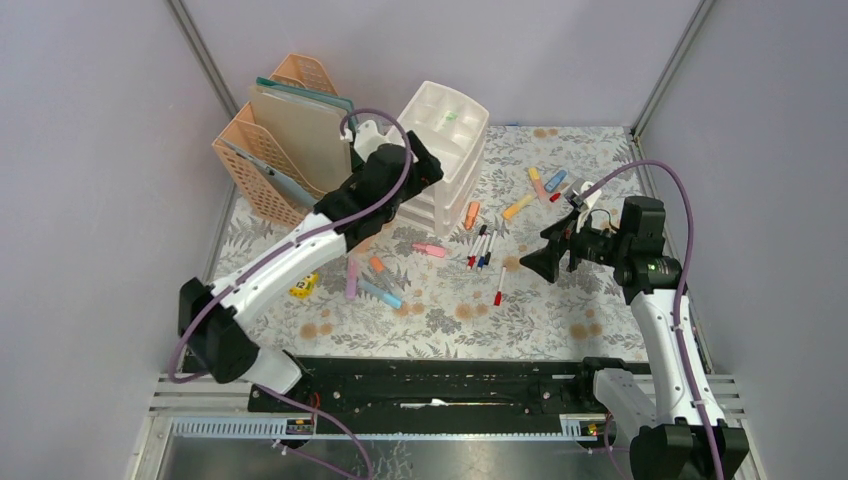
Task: Organize the desk
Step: Move the storage box to the center of the board, then open the drawer in the storage box.
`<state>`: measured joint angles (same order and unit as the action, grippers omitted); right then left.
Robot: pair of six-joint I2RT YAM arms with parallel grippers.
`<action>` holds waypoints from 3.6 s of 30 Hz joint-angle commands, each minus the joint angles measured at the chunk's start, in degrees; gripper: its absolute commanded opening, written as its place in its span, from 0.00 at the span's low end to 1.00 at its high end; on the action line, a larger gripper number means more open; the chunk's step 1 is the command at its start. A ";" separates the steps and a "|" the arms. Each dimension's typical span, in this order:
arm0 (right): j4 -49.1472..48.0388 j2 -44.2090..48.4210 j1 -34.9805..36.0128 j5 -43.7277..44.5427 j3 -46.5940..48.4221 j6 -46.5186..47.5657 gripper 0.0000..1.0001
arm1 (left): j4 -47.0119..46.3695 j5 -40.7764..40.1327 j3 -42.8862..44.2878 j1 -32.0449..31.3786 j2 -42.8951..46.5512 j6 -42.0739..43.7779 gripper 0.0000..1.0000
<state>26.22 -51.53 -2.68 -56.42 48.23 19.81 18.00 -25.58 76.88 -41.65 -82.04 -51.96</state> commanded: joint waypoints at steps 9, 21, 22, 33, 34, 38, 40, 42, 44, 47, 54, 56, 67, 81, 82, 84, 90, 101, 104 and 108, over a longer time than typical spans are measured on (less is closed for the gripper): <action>-1.87 1.58 -0.31 0.12 0.02 -0.93 0.98 | 14.25 -16.46 19.35 0.63 -15.41 -3.75 0.88; -1.86 2.78 -0.22 -0.17 -0.14 -0.92 0.98 | 14.78 -10.15 25.75 4.24 -21.53 -2.44 0.68; -1.82 2.87 -0.22 -0.18 -0.19 -0.87 0.98 | 14.81 -9.65 26.14 4.42 -21.82 -2.24 0.66; -1.86 3.18 -0.27 -0.26 -0.24 -0.92 0.98 | 12.80 -2.68 29.91 6.27 -25.19 2.92 0.35; -1.87 3.15 -0.24 -0.35 -0.24 -0.92 0.98 | 12.79 -2.15 30.74 6.38 -25.80 3.94 0.35; -1.80 2.76 -0.23 -1.00 -0.27 -1.16 0.98 | 12.83 -1.35 34.66 6.71 -28.55 6.74 0.33; -1.87 2.66 -0.26 -1.26 -0.32 -1.26 0.98 | 12.67 -1.25 36.42 6.85 -29.85 7.58 0.32; -1.86 2.42 -0.29 -1.53 -0.30 -1.35 0.98 | 12.27 -1.24 38.33 6.86 -31.33 8.73 0.32; -1.87 2.24 -0.26 -1.69 -0.33 -1.49 0.98 | 12.03 -1.22 40.80 6.86 -32.76 9.98 0.32; -1.88 1.84 -0.25 -2.13 -0.28 -1.71 0.98 | 10.57 -0.23 42.66 7.15 -34.73 12.05 0.32; -2.07 1.13 -0.31 -2.93 -0.20 -2.42 0.98 | 5.64 1.42 42.89 8.69 -35.30 15.98 0.56; -2.63 0.88 -0.40 -3.22 -0.27 -3.22 0.98 | 3.93 1.48 42.54 9.00 -34.24 17.35 0.69; -15.86 -0.58 -2.42 -6.64 -4.46 -16.92 0.98 | -22.27 16.77 14.12 10.02 -11.57 25.13 0.99; -66.93 -16.60 1.43 0.59 -10.01 -55.78 0.99 | -27.03 40.71 -9.47 19.27 9.14 24.25 0.99; -69.51 -17.60 2.27 3.71 -10.74 -56.57 0.99 | -28.49 42.00 -12.22 19.48 10.46 24.77 0.99; -78.68 -20.95 5.26 7.99 -12.77 -59.82 0.98 | -30.89 42.65 -17.15 19.44 12.67 26.14 0.99; -113.24 -37.46 8.99 13.34 -15.20 -76.80 0.99 | -32.53 44.05 -20.73 19.46 15.27 28.23 0.99; -119.03 -51.69 11.73 22.46 -7.97 -80.28 0.99 | -28.91 43.61 -20.02 19.46 12.67 29.72 0.99; -119.86 -54.43 12.03 23.28 -5.72 -81.51 0.99 | -28.25 42.75 -20.02 19.48 12.91 30.78 0.99; -119.83 -56.72 12.41 24.65 -3.30 -82.56 0.99 | -28.28 42.45 -20.11 19.46 12.85 30.92 0.99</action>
<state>-84.90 -106.59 8.93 -34.61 41.60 -61.17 -9.06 17.12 55.13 -22.31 -69.28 -22.63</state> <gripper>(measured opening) 0.986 0.987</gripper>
